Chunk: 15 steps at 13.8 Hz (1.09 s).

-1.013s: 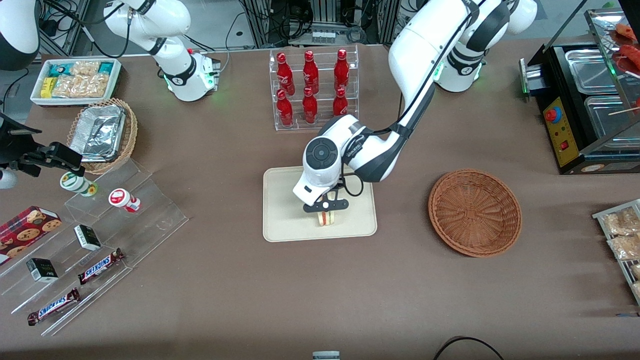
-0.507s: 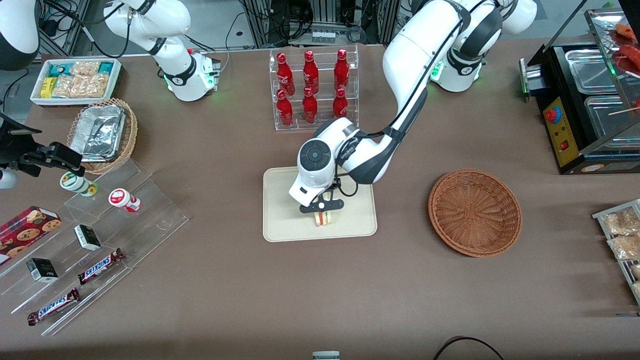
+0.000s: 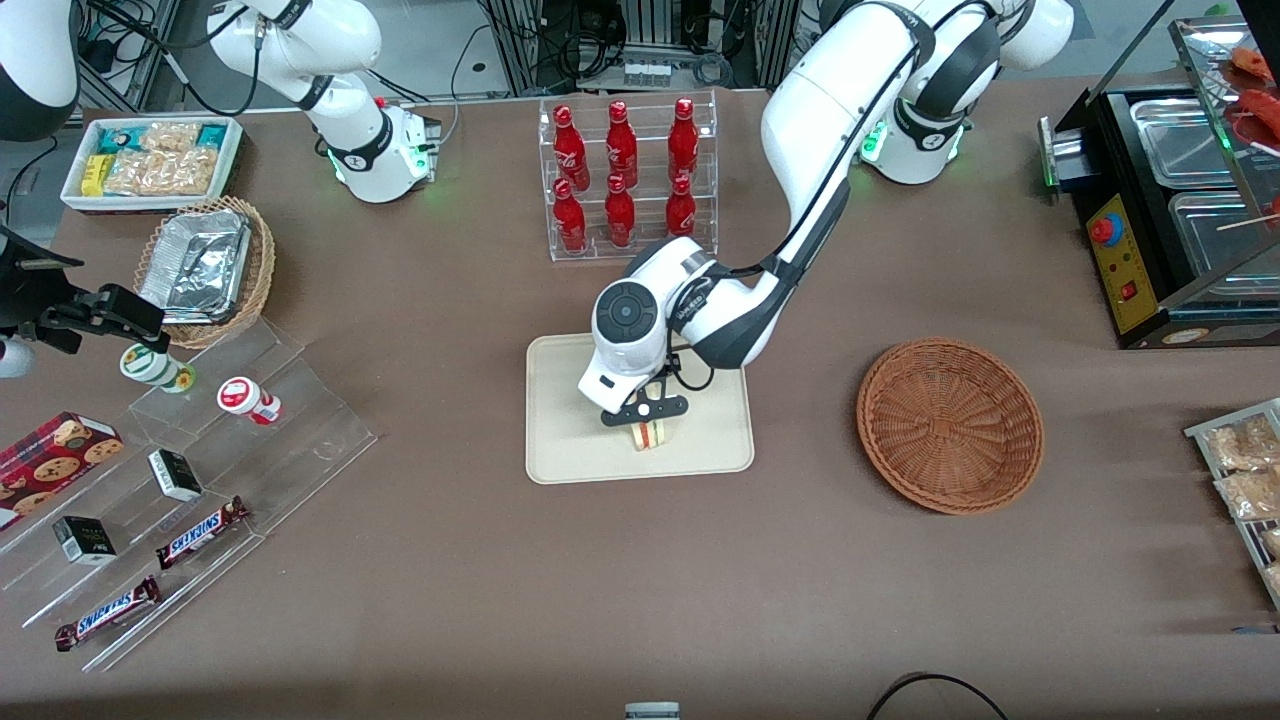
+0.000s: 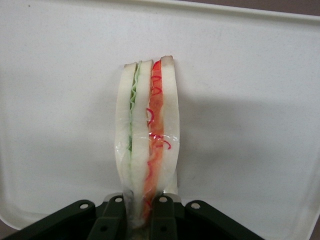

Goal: Place sandwich from basket to tray
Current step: 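Lower the sandwich onto the tray and open the left gripper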

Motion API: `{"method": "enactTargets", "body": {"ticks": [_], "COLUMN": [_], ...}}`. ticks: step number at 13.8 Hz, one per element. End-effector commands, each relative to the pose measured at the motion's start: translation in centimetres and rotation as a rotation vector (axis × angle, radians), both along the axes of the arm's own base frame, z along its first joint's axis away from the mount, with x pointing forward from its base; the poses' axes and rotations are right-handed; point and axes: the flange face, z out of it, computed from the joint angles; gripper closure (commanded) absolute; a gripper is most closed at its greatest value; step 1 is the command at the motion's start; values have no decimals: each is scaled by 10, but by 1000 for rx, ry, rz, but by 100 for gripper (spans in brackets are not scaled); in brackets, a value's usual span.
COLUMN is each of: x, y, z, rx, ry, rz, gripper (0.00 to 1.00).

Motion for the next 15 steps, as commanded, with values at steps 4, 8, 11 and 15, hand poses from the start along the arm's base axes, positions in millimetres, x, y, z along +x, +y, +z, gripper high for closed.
{"method": "enactTargets", "body": {"ticks": [4,8,11,15], "x": [4,11,10,26], "y": [-4,-4,1,31], "z": [3,36,78,135], "rx": [3,-24,-21,-27], "ry": [-16,-41,-45,-56], "rz": [28,37,22,51], "gripper": [0,0,0,0]}}
